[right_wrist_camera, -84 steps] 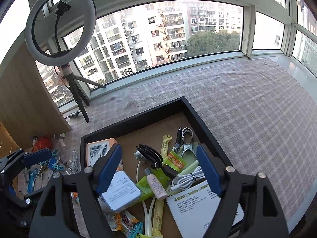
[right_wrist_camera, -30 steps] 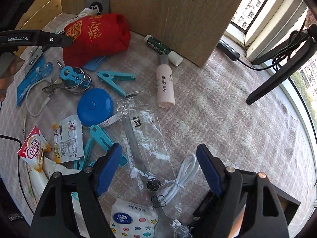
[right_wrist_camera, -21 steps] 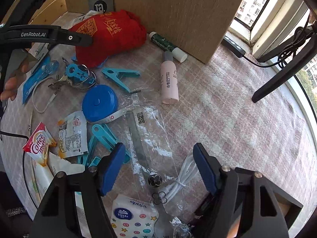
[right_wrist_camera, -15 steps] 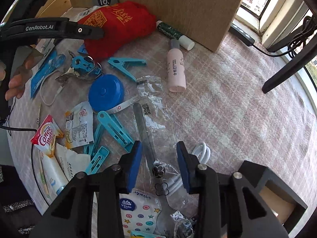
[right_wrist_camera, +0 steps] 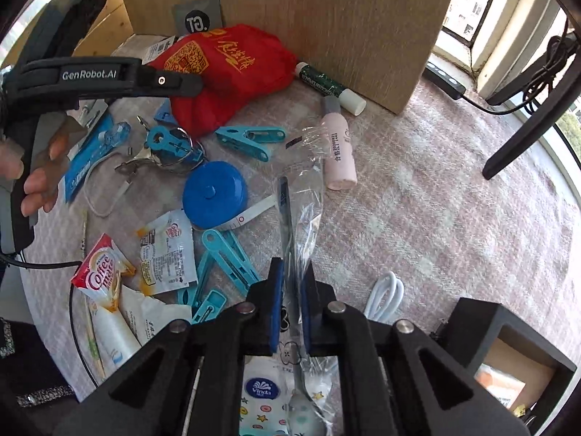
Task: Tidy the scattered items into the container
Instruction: 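Grasp the red drawstring bag with the left tool while the right tool grasps the clear plastic bag, then carry the red bag and plastic bag into the black tray and release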
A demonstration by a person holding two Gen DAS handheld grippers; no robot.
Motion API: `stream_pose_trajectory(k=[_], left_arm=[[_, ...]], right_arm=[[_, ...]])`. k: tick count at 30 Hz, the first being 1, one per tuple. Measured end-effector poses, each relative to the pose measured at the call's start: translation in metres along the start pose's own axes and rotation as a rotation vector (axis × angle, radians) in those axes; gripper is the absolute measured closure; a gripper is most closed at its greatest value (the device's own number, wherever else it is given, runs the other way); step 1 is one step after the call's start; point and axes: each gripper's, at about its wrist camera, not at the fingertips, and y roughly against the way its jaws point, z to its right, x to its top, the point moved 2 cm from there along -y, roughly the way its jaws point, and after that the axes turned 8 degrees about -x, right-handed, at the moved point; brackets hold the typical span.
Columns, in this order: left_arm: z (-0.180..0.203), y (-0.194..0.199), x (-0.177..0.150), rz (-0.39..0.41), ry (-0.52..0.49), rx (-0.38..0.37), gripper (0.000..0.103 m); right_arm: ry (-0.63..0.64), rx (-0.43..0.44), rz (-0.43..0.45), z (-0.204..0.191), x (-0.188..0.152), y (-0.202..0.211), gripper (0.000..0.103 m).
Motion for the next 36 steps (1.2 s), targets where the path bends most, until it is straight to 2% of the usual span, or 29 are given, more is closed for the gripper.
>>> stream_pose_trajectory(k=[6,7,8,10,13,14,16,20,24,30,36], left_arm=[[0.003,0.024,-0.007,0.034,-0.008,0.001,0.075],[0.005,0.029,-0.008,0.044,-0.019,0.007,0.075],[0.006,0.036,-0.008,0.054,-0.030,0.012,0.075],[0.011,0.049,-0.011,0.068,-0.045,0.008,0.075],[0.018,0.064,-0.010,0.088,-0.066,-0.015,0.076],[0.023,0.069,-0.012,0.093,-0.079,-0.021,0.076],[0.038,0.077,-0.016,0.098,-0.106,-0.039,0.076],[0.077,0.089,-0.030,0.097,-0.162,-0.113,0.076],[0.135,0.085,-0.051,0.069,-0.259,-0.184,0.076],[0.212,0.097,-0.094,-0.007,-0.414,-0.293,0.076],[0.290,0.081,-0.150,-0.122,-0.560,-0.388,0.076]], right_arm=[[-0.165,0.068,0.110,0.019,0.000,0.037,0.096],[-0.188,0.075,0.125,0.007,0.009,0.043,0.096],[-0.213,0.083,0.137,0.015,0.021,0.049,0.096],[-0.268,0.112,0.164,0.011,0.020,0.055,0.096],[-0.324,0.124,0.197,0.022,0.011,0.074,0.096],[-0.338,0.116,0.208,0.013,0.000,0.069,0.096],[-0.370,0.110,0.224,0.024,-0.016,0.079,0.096],[-0.423,0.048,0.239,0.050,-0.050,0.102,0.096],[-0.513,-0.035,0.237,0.093,-0.091,0.120,0.096],[-0.633,-0.198,0.210,0.160,-0.156,0.145,0.096],[-0.739,-0.289,0.174,0.213,-0.208,0.153,0.096]])
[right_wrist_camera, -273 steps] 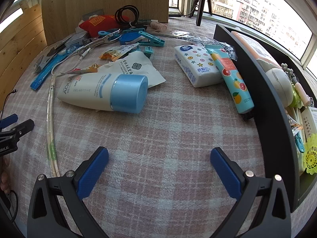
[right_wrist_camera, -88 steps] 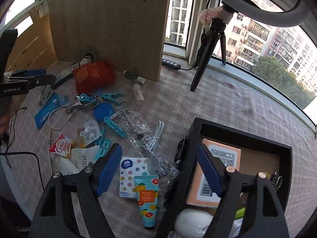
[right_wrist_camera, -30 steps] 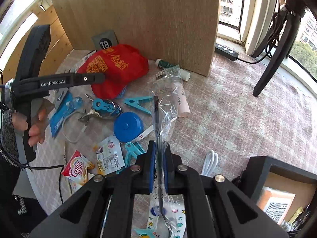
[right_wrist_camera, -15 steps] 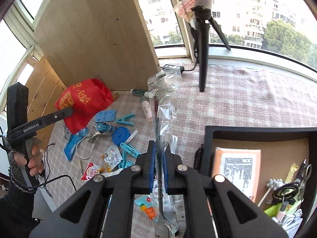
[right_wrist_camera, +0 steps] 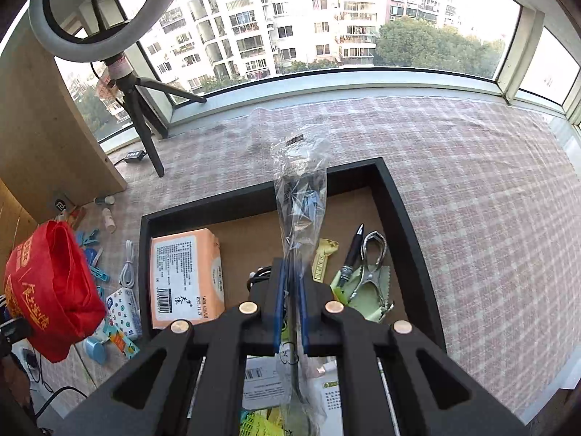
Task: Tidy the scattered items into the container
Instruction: 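Carry the red bag and plastic bag into the black tray and release, then withdraw both tools from the tray back over the table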
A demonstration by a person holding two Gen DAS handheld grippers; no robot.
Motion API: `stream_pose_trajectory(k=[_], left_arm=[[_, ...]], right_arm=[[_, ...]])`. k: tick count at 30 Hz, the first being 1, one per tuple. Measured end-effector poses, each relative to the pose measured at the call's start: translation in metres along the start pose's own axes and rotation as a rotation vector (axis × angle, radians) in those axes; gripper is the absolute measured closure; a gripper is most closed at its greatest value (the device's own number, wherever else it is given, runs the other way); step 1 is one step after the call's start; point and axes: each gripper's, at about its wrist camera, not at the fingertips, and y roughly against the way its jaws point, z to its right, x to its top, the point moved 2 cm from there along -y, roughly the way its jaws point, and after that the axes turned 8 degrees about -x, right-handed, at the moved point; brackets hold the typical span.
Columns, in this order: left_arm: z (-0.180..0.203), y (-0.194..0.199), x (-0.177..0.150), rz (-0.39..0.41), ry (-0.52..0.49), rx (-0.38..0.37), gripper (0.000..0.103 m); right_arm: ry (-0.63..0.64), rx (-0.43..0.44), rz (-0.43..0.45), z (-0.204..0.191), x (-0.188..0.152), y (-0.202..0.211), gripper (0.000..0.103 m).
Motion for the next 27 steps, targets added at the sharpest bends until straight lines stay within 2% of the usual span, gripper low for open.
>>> stream_pose_trajectory(k=[2,3,4,5,6,7,9,10,15,21,27], left_arm=[[0.024,-0.016,-0.003,-0.030,-0.037,-0.043,0.074],[0.034,-0.025,-0.005,-0.050,-0.058,-0.071,0.069],[0.044,-0.032,-0.008,-0.075,-0.082,-0.079,0.061],[0.052,-0.037,-0.009,-0.093,-0.102,-0.059,0.059],[0.057,-0.042,-0.012,-0.099,-0.118,-0.027,0.051],[0.060,-0.045,-0.015,-0.103,-0.136,-0.015,0.049],[0.062,-0.047,-0.019,-0.105,-0.151,0.004,0.049],[0.061,-0.048,-0.021,-0.111,-0.158,0.004,0.049],[0.050,-0.041,-0.028,-0.130,-0.139,0.016,0.051],[0.020,-0.023,-0.034,-0.103,-0.081,0.063,0.051],[-0.012,0.005,-0.045,-0.090,-0.033,0.130,0.053]], right_arm=[[-0.011,-0.018,-0.003,0.012,-0.001,0.000,0.093],[-0.013,-0.023,-0.005,0.016,-0.001,0.000,0.091],[-0.007,-0.024,-0.014,0.017,-0.001,0.000,0.077],[0.000,-0.037,-0.016,0.018,-0.001,0.001,0.055],[0.006,-0.066,0.001,0.018,0.000,0.003,0.045],[0.016,-0.104,0.030,0.017,-0.001,0.008,0.033],[0.037,-0.155,0.066,0.014,0.000,0.014,0.032],[0.041,-0.150,0.074,0.012,0.000,0.016,0.032],[0.034,-0.106,0.098,0.003,-0.001,0.022,0.032],[0.063,-0.093,0.098,-0.013,-0.008,0.021,0.032],[0.070,-0.013,0.118,-0.034,-0.019,0.037,0.032]])
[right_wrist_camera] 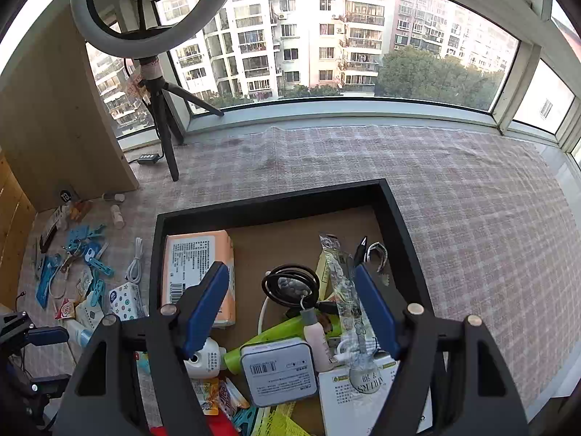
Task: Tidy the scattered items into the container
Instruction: 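Withdraw both tools from the tray back over the table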
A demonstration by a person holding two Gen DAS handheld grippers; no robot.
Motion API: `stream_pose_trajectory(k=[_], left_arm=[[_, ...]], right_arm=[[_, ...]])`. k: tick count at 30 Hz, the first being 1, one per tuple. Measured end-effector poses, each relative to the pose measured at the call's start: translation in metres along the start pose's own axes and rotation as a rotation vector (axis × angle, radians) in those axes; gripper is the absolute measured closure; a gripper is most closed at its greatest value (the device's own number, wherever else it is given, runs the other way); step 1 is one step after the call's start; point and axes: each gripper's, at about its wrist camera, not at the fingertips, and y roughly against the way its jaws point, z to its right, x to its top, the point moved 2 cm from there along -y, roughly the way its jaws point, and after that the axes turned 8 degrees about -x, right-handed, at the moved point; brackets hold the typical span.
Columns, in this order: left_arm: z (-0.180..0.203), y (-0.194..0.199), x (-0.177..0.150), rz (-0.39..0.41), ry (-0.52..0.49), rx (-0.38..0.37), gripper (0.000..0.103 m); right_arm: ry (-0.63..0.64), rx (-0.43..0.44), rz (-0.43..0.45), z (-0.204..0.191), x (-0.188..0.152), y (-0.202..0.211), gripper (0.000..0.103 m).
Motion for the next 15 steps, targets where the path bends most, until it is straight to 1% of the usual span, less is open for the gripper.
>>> stream_pose_trajectory(k=[5,12,15], left_arm=[[-0.038,0.030,-0.013,0.036,0.033,0.089,0.053],[-0.117,0.077,-0.044,0.073,0.149,0.224,0.053],[-0.159,0.095,-0.062,0.082,0.231,0.285,0.053]], right_arm=[[0.054,0.074,-0.012,-0.037,-0.007,0.007,0.032],[0.172,0.177,-0.033,-0.105,-0.013,0.010,0.032],[0.224,0.217,-0.051,-0.135,-0.014,0.007,0.032]])
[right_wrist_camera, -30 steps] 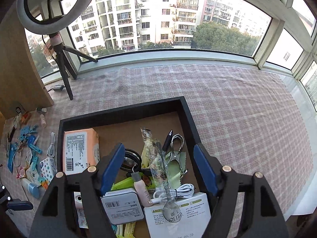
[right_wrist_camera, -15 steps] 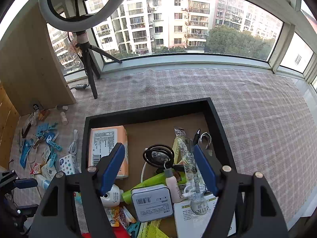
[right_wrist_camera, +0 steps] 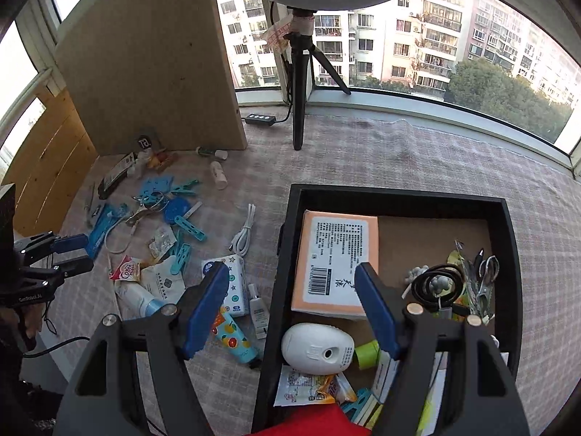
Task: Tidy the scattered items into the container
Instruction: 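Withdraw both tools from the tray back over the table, then grasp the blue tape measure with the left tool while the right tool grasps a blue clothespin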
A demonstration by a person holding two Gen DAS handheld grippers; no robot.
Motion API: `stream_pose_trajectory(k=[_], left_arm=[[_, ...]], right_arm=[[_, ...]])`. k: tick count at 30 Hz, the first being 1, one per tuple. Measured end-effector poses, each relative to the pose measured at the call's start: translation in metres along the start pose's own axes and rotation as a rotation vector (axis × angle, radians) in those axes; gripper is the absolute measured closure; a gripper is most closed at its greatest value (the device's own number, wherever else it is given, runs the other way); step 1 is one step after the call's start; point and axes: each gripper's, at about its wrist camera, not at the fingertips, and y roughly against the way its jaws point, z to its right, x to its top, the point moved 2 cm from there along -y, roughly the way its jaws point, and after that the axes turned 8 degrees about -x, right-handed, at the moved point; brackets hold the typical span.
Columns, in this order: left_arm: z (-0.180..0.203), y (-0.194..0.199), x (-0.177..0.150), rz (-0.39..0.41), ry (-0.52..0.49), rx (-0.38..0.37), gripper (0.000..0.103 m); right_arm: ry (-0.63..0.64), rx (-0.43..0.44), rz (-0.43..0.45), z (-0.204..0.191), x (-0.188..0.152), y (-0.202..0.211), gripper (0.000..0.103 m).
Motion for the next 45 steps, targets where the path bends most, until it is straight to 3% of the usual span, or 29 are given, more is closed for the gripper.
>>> stream_pose_trajectory(k=[7,12,18,23,30,37,41,45], left_arm=[[-0.098,0.026,-0.016,0.045,0.193,0.109,0.053],[-0.135,0.028,-0.020,0.031,0.228,0.143,0.053],[-0.123,0.006,0.007,-0.006,0.096,0.104,0.053],[-0.086,-0.031,0.036,-0.062,-0.133,0.062,0.053],[-0.063,-0.074,0.045,-0.194,-0.326,0.025,0.051],[-0.067,-0.089,0.049,-0.228,-0.354,-0.008,0.051],[-0.073,-0.095,0.048,-0.244,-0.333,0.010,0.052],[-0.047,-0.098,0.053,-0.225,-0.393,-0.040,0.053]], right_arm=[[0.104,0.055,-0.058,-0.061,0.008,-0.035,0.032],[0.193,0.094,-0.096,-0.102,0.011,-0.062,0.033],[0.282,0.130,-0.153,-0.137,0.019,-0.097,0.049],[0.346,0.145,-0.183,-0.158,0.025,-0.120,0.058],[0.395,0.160,-0.217,-0.165,0.029,-0.138,0.058],[0.383,0.172,-0.242,-0.161,0.033,-0.153,0.058],[0.385,0.184,-0.259,-0.164,0.029,-0.161,0.058],[0.371,0.197,-0.261,-0.165,0.031,-0.167,0.060]])
